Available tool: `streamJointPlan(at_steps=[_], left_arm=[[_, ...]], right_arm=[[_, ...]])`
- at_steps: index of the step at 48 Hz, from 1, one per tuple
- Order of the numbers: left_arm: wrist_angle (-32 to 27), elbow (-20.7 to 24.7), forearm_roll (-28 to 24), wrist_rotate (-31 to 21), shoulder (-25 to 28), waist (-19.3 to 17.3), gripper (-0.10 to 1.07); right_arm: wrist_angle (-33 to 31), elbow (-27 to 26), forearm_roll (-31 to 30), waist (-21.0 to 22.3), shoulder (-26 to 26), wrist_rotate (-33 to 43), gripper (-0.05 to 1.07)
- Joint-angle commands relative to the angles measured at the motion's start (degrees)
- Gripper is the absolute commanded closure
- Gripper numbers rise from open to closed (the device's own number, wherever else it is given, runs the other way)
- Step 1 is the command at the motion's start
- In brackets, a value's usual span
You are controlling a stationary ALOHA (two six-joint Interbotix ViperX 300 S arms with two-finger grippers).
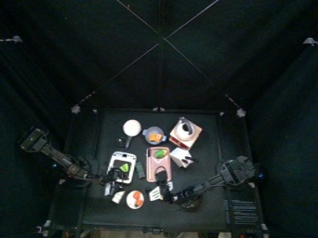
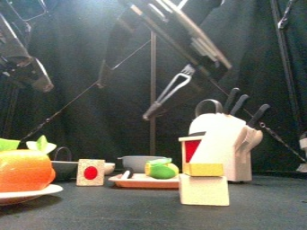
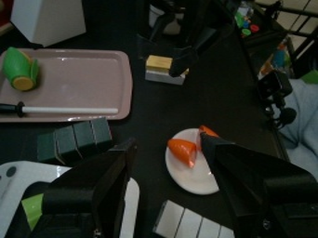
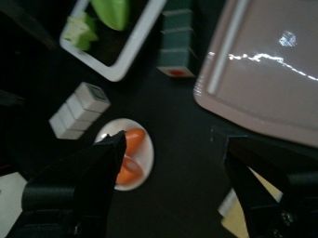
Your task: Grab green sushi roll
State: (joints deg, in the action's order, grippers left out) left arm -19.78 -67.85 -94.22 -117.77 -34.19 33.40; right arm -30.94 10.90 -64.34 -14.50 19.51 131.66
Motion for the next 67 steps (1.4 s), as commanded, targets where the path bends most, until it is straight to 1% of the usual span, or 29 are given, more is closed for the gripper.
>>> streamJointPlan(at_steps=[1,5,11,15,18,20,22,24,25,27,28,29,32,34,36,46,50,53,60,67], left_arm=[[-0.26,0.26,1.14,0.00,-0.44,0.35,0.06],[-0.44,0.09,1.93,0.09,-0.53,0.26,0.06],[-0.44,0.09,2.02,0.09,-0.44,0.35,0.06],[-0.53,0.00,2.02,0.00,-0.53,0.26,0.06],[-0.53,0.00,2.11,0.09,-0.53,0.26,0.06],[-0.53,0.00,2.20,0.00,-0.44,0.26,0.06],[-0.53,-0.09,2.29,0.00,-0.44,0.26,0.06],[-0.53,-0.18,2.29,0.00,-0.44,0.18,0.06],[-0.53,-0.18,2.37,0.00,-0.53,0.09,0.06],[-0.53,-0.18,2.37,0.00,-0.53,0.00,0.06],[-0.53,-0.18,2.37,0.00,-0.53,0.00,0.06],[-0.53,-0.18,2.37,0.00,-0.53,0.00,0.06],[-0.44,-0.26,2.37,0.00,-0.53,0.00,0.06],[-0.09,-0.26,2.46,0.00,-0.53,0.09,0.06],[-0.09,-0.35,2.37,0.00,-0.53,0.26,0.06],[0.00,-0.53,2.37,0.09,-0.53,0.35,0.06],[0.00,-0.53,2.46,0.00,-0.53,0.35,0.06],[0.00,-0.62,2.55,0.00,-0.53,0.26,0.06],[-0.18,-0.62,2.55,0.09,-0.53,0.35,0.06],[-0.26,-0.88,2.55,0.00,-0.53,0.35,0.06]], right_arm=[[3.87,-0.62,-2.11,2.55,-0.26,-0.18,0.01],[4.75,-0.44,-2.90,4.13,0.18,-0.26,0.02],[3.87,-0.26,-2.46,4.92,-1.58,-0.35,0.02],[-1.67,-0.70,-1.49,4.92,-2.64,-0.35,0.02],[-9.23,-0.97,-0.88,4.57,-3.08,-0.44,0.02],[-11.95,-1.41,-0.44,4.48,-3.25,-1.32,0.02],[-13.71,-2.55,1.23,4.31,-3.25,-4.83,0.02],[-17.31,-5.27,5.71,4.31,-2.81,-11.25,0.02],[-20.04,-7.29,7.56,4.22,-2.29,-15.21,0.02],[-25.49,-12.92,12.48,4.48,-0.35,-25.93,0.02],[-26.54,-14.77,13.97,4.57,0.35,-28.83,0.02],[-27.42,-17.49,16.44,4.66,1.49,-33.31,0.02],[-27.86,-23.64,21.71,4.75,4.57,-42.63,0.02],[-28.39,-25.84,23.29,5.19,5.98,-45.26,0.02],[-28.92,-26.63,23.99,5.62,6.59,-46.23,0.02],[-29.18,-25.22,24.70,6.24,6.50,-46.93,0.02],[-28.65,-25.22,26.72,6.59,6.94,-49.04,0.02],[-26.46,-25.14,28.92,6.68,8.35,-49.57,0.02],[-22.85,-25.05,31.29,7.21,10.72,-49.57,0.02],[-20.65,-25.05,32.87,7.56,13.36,-49.57,0.02]])
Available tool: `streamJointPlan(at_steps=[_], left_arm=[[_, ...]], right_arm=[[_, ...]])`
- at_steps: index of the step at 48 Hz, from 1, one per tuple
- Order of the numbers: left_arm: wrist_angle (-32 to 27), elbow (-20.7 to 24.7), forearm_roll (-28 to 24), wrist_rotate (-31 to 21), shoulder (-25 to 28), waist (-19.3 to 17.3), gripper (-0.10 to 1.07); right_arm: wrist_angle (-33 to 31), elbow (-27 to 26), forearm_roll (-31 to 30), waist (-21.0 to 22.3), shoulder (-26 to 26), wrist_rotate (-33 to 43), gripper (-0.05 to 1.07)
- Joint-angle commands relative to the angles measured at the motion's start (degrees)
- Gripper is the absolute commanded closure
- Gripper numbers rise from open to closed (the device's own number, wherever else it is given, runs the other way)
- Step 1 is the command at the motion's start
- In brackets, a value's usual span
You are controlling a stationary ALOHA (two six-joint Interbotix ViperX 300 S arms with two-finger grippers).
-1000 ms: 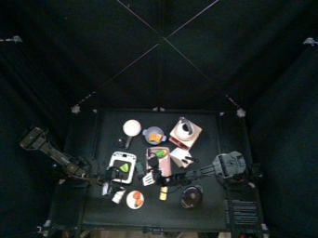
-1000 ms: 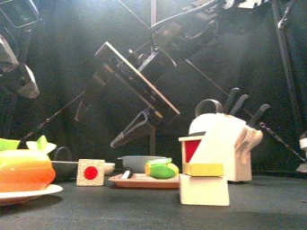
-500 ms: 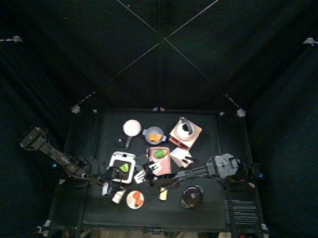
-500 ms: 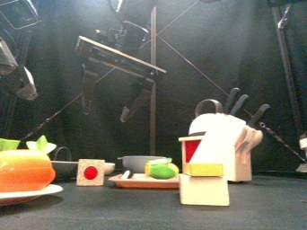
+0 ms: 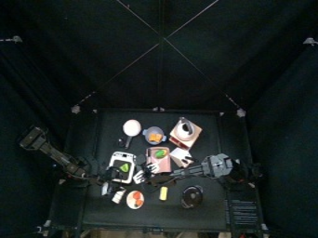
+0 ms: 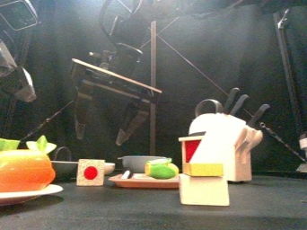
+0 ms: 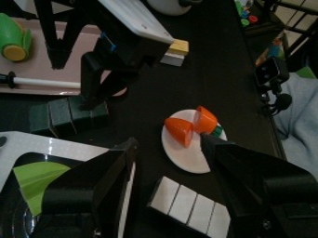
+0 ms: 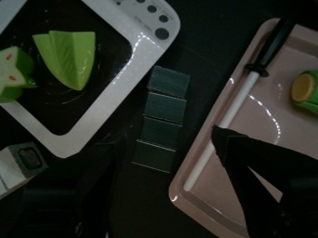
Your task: Grab green sushi roll
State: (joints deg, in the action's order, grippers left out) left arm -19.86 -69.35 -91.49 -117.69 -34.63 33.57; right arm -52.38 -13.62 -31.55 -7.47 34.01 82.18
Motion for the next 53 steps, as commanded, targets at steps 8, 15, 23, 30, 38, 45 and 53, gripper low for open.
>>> streamJointPlan(at_steps=[8,15,23,30,38,45,53], left_arm=[[-0.18,0.62,-0.18,-0.09,-0.09,0.18,0.06],[-0.18,0.44,-0.18,-0.09,-0.09,0.09,0.06],[-0.26,0.44,-0.18,-0.09,-0.09,0.00,0.06],[-0.26,0.44,-0.18,0.00,-0.09,0.00,0.06],[-0.26,0.44,-0.18,-0.09,-0.09,0.00,0.06],[-0.26,0.44,-0.18,0.00,-0.09,0.00,0.06],[-0.26,0.44,-0.26,-0.09,-0.09,0.00,0.06]], right_arm=[[2.37,-0.53,0.62,0.97,0.35,-0.09,0.02],[2.72,-0.53,0.53,1.23,0.53,-0.09,0.03],[2.72,-0.53,0.88,1.41,0.62,0.00,0.30],[2.02,-0.97,1.14,1.32,-1.85,0.00,0.37],[-1.05,-1.14,0.70,0.97,-3.69,0.00,0.37],[-1.05,-1.49,0.44,0.97,-3.78,0.00,0.37],[-1.05,-2.29,-0.44,0.97,-3.78,0.00,0.37]])
